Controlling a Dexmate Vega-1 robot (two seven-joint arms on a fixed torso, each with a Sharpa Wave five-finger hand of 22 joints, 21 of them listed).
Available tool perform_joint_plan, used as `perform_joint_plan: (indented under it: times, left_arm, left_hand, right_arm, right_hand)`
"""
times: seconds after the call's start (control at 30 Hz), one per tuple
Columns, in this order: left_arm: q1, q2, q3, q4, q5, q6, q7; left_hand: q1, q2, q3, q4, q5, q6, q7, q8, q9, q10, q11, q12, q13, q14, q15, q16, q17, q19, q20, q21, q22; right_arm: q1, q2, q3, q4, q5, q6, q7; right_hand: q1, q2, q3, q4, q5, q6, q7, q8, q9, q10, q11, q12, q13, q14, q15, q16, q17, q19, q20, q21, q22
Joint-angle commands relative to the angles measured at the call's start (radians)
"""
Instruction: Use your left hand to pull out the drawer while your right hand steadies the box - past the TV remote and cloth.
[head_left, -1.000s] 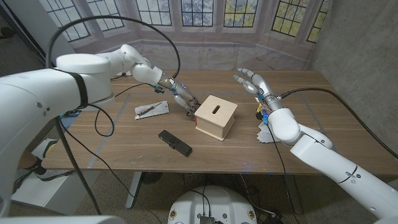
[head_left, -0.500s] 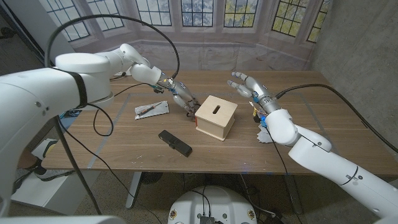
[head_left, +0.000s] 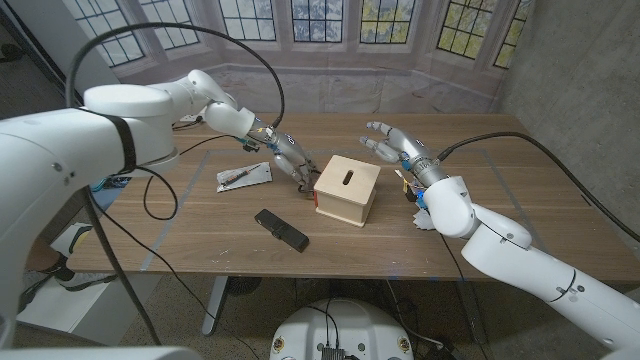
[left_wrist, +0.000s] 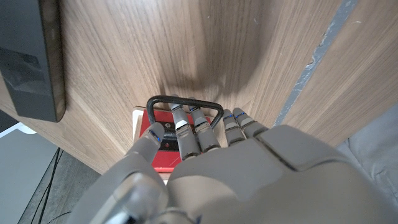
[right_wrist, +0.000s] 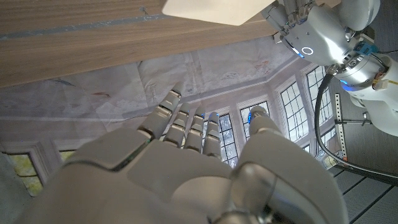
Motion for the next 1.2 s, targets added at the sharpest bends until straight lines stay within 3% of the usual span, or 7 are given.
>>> perform_joint_plan:
  times: [0.03, 0.63, 1.2]
  left_arm:
    - [-0.004, 0.013, 0.007, 0.0, 0.009, -0.056, 0.021]
    - [0.004, 0.028, -0.007, -0.003, 0.004, -0.107, 0.021]
    - [0.009, 0.06, -0.022, -0.007, 0.002, -0.136, -0.004]
  left_hand:
    - [-0.005, 0.001, 0.003, 0.003, -0.004, 0.006, 0.004, -0.003, 0.004, 0.011, -0.002, 0.0, 0.002, 0.008, -0.001, 0.003, -0.001, -0.001, -0.002, 0.006, 0.002]
    - [-0.008, 0.001, 0.004, 0.006, -0.005, 0.001, 0.005, -0.007, 0.004, 0.01, -0.003, -0.004, 0.003, 0.011, 0.002, 0.003, -0.001, 0.0, -0.003, 0.006, 0.002]
    - [-0.01, 0.001, 0.005, 0.007, -0.005, 0.002, 0.005, -0.008, 0.004, 0.016, -0.003, -0.006, 0.003, 0.015, 0.001, 0.003, -0.001, 0.002, -0.001, 0.007, 0.002]
  right_arm:
    - [-0.007, -0.01, -0.014, -0.013, -0.044, -0.01, 0.019]
    - [0.003, -0.017, -0.044, -0.005, -0.132, -0.007, 0.061]
    - [0.011, 0.016, -0.043, 0.026, -0.137, 0.009, 0.075]
  right_hand:
    - [-0.008, -0.001, -0.004, 0.003, 0.003, -0.001, -0.004, 0.005, 0.004, 0.004, -0.003, 0.002, 0.003, -0.005, -0.033, 0.002, -0.001, -0.004, 0.005, -0.001, 0.003]
    - [-0.018, -0.001, -0.008, 0.005, 0.001, 0.02, -0.018, 0.011, 0.004, 0.024, -0.026, 0.007, 0.002, 0.004, -0.039, 0.005, -0.002, -0.004, 0.004, 0.0, 0.003]
    - [-0.022, -0.001, -0.01, 0.005, 0.001, 0.022, -0.011, 0.009, 0.004, 0.027, -0.014, 0.006, 0.002, 0.007, -0.034, 0.006, -0.003, 0.0, 0.007, 0.001, 0.003]
